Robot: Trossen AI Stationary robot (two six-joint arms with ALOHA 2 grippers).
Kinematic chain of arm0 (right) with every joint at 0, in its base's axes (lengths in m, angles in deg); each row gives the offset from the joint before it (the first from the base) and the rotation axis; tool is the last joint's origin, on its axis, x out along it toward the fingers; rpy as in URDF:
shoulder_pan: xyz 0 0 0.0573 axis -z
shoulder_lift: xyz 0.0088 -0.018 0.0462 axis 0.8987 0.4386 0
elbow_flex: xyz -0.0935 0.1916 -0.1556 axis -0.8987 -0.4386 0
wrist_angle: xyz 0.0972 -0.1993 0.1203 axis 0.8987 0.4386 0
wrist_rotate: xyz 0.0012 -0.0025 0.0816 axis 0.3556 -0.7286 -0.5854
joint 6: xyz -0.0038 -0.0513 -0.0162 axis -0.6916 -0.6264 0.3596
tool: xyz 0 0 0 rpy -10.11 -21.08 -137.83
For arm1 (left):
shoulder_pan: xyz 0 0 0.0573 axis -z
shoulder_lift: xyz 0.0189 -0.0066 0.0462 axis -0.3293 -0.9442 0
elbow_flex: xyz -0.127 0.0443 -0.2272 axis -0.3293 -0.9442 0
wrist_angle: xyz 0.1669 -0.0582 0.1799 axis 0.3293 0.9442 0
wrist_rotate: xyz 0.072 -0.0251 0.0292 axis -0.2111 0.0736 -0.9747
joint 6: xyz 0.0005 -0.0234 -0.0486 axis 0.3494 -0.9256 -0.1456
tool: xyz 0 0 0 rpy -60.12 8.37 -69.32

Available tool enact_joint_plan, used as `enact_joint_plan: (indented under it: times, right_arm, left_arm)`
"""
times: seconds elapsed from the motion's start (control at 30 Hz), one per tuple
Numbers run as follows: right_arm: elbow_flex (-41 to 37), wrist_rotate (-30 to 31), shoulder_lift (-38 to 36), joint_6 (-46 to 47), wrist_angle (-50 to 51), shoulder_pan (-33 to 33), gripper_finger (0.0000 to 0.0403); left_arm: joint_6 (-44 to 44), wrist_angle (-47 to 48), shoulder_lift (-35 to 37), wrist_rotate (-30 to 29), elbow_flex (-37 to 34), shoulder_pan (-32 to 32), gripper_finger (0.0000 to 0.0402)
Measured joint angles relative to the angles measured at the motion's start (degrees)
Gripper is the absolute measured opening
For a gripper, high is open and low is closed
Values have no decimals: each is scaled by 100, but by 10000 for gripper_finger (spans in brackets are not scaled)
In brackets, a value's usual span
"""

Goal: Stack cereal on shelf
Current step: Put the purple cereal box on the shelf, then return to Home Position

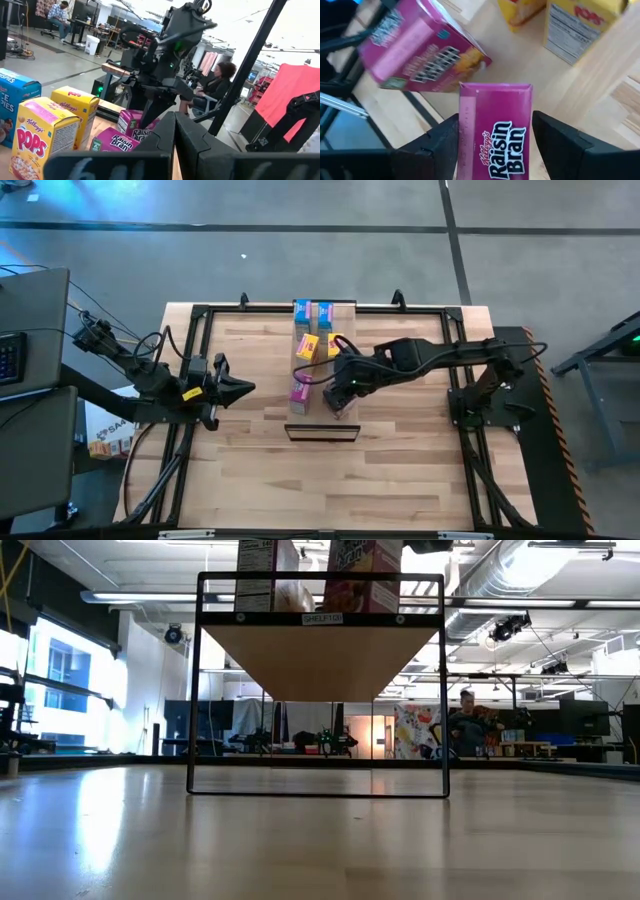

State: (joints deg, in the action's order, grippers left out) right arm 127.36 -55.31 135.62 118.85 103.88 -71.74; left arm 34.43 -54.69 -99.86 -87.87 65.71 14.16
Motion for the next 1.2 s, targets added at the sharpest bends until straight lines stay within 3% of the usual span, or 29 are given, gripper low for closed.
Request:
enact_joint_plan:
  times: [0.63, 0.97, 1.07, 1.2]
  right_arm:
    - [2, 112, -609, -496, -257, 191, 225]
    - [4, 956, -1252, -1155, 586, -253, 222]
    - [4, 1177, -1397, -1162, 1040, -440, 202]
    - [4, 1461, -1637, -1241, 1579, -608, 143]
  left_arm:
    - [143, 34, 0, -4, 0, 0, 0]
    - [243, -22, 313, -94, 4, -124, 0]
    - [214, -7, 458, 359, 4, -416, 0]
    - [41, 119, 432, 1934, 8, -1216, 0]
